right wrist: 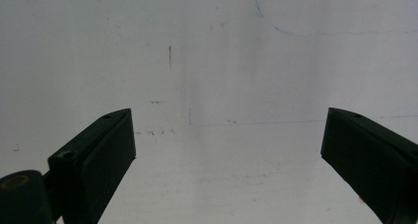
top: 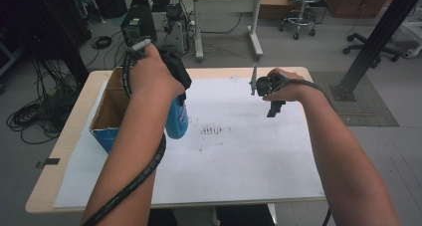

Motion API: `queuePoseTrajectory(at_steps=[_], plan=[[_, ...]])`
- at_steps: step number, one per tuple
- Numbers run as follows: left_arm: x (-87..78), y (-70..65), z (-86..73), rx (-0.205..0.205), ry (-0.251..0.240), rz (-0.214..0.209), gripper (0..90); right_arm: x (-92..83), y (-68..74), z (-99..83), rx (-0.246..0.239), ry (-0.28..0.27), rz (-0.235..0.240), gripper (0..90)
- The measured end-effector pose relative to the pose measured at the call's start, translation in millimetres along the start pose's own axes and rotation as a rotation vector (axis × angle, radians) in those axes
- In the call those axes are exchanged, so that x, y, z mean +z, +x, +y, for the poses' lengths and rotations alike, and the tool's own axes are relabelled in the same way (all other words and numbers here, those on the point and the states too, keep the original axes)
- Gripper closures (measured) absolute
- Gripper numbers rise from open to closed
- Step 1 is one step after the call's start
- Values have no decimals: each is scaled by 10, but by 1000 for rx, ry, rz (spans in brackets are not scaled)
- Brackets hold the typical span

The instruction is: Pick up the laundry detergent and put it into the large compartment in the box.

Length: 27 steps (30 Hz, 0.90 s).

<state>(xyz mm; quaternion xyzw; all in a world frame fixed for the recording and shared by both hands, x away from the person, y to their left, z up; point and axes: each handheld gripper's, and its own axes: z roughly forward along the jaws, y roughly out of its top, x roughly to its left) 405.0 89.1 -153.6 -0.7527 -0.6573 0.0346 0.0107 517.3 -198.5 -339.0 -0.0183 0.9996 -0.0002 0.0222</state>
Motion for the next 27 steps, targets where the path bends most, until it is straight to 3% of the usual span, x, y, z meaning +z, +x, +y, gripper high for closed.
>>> queuePoseTrajectory(at_steps=[8, 13, 19, 20, 27], plan=[[-381, 87, -46, -36, -49, 16, 386, -6, 17, 69, -16, 6, -5, 64], [-509, 154, -61, -58, -65, 17, 386, -16, 24, 84, -17, 8, -9, 63], [-664, 313, -83, -123, -85, 24, 385, -43, 25, 76, -21, 6, -14, 64], [-705, 376, -89, -151, -97, 17, 385, -45, 23, 74, -21, 4, -14, 64], [-829, 590, -120, -198, -120, 26, 385, -38, 23, 72, -23, 5, -14, 64]])
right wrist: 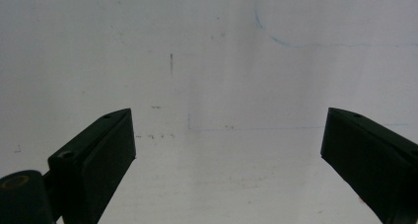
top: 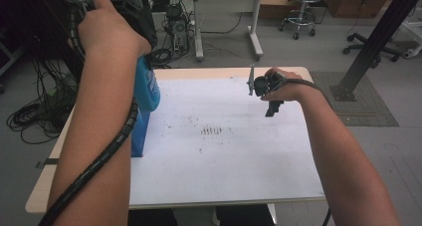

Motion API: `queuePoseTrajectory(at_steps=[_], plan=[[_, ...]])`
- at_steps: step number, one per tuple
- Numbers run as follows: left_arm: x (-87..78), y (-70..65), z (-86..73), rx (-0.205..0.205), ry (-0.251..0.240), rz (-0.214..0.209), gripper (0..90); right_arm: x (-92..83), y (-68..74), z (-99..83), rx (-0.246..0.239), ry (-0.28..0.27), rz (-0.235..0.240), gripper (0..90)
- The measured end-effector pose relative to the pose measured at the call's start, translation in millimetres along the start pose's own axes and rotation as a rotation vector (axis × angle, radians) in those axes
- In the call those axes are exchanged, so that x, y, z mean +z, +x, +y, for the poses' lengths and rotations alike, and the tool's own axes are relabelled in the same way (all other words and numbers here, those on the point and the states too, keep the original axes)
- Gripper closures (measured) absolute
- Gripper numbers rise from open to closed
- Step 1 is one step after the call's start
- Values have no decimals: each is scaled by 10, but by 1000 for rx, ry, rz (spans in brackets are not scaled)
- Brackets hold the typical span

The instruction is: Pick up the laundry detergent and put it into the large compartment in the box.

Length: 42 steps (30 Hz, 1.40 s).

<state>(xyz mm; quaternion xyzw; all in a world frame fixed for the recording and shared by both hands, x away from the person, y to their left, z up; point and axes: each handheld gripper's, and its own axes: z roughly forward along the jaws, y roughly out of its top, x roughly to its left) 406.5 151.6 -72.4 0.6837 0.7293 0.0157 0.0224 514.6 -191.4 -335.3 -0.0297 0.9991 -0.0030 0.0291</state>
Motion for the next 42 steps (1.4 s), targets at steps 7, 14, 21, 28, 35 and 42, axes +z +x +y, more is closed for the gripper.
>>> queuePoseTrajectory(at_steps=[7, 14, 21, 28, 35, 42], plan=[[-117, 161, 0, -17, -27, 1, 385, 11, -18, 14, -2, -6, 3, 64], [-155, 288, 30, -11, -42, 13, 385, -7, -25, 19, 4, -4, 1, 64], [-120, 405, 69, -3, -60, 25, 385, 2, -24, 37, 4, 2, -1, 64], [-52, 514, 97, -5, -66, 30, 385, -6, -22, 51, 7, 5, -2, 64], [26, 643, 112, -37, -78, 43, 385, -15, -14, 55, 5, 7, -5, 64], [91, 758, 113, -49, -73, 40, 384, -22, -10, 47, 6, 8, -6, 64]])
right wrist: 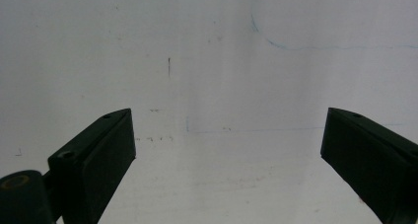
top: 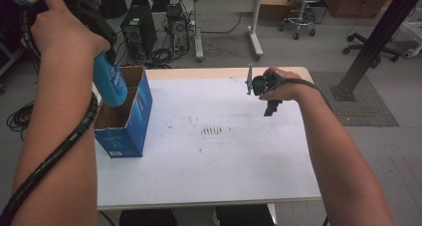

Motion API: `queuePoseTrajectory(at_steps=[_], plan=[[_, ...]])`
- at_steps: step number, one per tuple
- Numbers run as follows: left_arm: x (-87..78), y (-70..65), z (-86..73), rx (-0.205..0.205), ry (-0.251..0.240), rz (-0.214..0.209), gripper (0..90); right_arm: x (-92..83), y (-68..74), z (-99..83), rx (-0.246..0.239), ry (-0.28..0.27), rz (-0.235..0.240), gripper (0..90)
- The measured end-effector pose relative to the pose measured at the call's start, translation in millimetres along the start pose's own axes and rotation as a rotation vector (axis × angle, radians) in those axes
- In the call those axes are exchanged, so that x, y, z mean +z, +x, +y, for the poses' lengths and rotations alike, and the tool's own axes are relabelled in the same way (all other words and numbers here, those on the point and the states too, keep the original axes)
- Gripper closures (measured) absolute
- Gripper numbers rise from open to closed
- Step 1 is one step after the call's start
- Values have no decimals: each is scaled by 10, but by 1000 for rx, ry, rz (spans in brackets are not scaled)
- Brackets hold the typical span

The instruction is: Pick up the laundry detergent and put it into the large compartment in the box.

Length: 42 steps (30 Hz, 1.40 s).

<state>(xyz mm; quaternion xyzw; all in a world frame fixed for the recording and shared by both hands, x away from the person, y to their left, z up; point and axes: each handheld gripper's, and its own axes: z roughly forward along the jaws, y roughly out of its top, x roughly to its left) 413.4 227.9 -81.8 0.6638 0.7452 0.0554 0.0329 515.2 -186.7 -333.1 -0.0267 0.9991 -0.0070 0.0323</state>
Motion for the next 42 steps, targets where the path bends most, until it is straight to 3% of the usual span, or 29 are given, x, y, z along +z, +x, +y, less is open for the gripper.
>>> queuePoseTrajectory(at_steps=[16, 23, 42], plan=[[220, 141, 3, 11, 11, 8, 384, -43, 8, 17, 6, 0, -4, 65], [399, 211, 9, 12, 30, 1, 384, -46, 9, 20, 5, -1, -3, 65], [782, 251, 31, 37, 46, -13, 383, -47, 2, 17, 5, 3, -3, 63]])
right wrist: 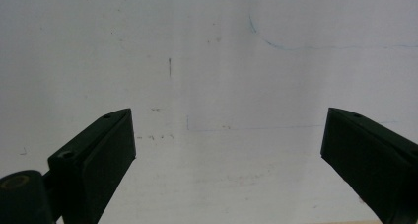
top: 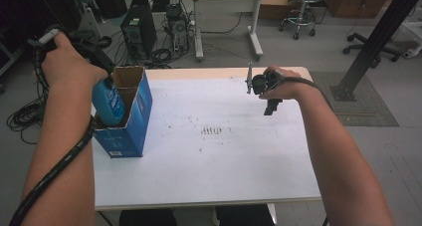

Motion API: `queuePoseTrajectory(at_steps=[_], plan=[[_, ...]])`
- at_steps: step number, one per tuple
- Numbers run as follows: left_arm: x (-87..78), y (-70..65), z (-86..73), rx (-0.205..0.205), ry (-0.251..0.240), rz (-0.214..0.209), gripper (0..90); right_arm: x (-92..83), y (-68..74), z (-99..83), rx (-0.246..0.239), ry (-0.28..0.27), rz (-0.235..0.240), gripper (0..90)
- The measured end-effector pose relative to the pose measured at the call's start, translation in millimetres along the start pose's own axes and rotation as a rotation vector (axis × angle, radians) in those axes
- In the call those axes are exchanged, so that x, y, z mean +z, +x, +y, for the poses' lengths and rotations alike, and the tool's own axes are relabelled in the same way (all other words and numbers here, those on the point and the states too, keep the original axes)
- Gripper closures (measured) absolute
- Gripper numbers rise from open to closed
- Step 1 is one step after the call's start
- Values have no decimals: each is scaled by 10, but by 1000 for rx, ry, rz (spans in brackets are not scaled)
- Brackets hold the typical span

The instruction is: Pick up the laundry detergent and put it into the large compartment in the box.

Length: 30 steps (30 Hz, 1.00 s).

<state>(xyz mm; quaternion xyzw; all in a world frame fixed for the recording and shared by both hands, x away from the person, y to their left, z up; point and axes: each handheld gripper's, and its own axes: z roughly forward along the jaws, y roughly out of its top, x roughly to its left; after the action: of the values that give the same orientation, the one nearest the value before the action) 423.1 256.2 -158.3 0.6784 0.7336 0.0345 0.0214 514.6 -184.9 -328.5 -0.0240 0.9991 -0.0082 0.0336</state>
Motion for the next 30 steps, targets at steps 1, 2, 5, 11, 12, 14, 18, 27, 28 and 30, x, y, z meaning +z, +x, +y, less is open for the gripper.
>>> queuePoseTrajectory(at_steps=[1, 2, 5, 11, 12, 14, 18, 27, 28, 30], plan=[[13, 4, 1, 1, 1, -4, 383, 0, -1, 3, 0, 0, -1, 63], [26, 6, 2, 5, 0, -6, 383, 1, -1, 6, 0, 0, -2, 63], [72, 15, 2, 7, -1, -7, 383, 5, -1, 16, -2, -1, -3, 63], [184, 50, 6, 13, 8, -6, 383, 6, 0, 26, -3, -2, -3, 63], [235, 61, 6, 19, 11, -6, 383, 8, 1, 28, -3, -2, -2, 63], [259, 66, 6, 20, 13, -8, 383, 10, 3, 29, -1, 1, -2, 63], [384, 84, 5, 24, 16, -14, 383, 16, 3, 38, -5, 1, -3, 64], [588, 57, 17, 26, 36, -16, 383, 35, 5, 51, -11, 4, -3, 63], [642, 46, 22, 28, 42, -16, 383, 38, 7, 51, -11, 4, -2, 63], [688, 28, 26, 32, 46, -11, 383, 45, 7, 51, -10, 6, -3, 63]])
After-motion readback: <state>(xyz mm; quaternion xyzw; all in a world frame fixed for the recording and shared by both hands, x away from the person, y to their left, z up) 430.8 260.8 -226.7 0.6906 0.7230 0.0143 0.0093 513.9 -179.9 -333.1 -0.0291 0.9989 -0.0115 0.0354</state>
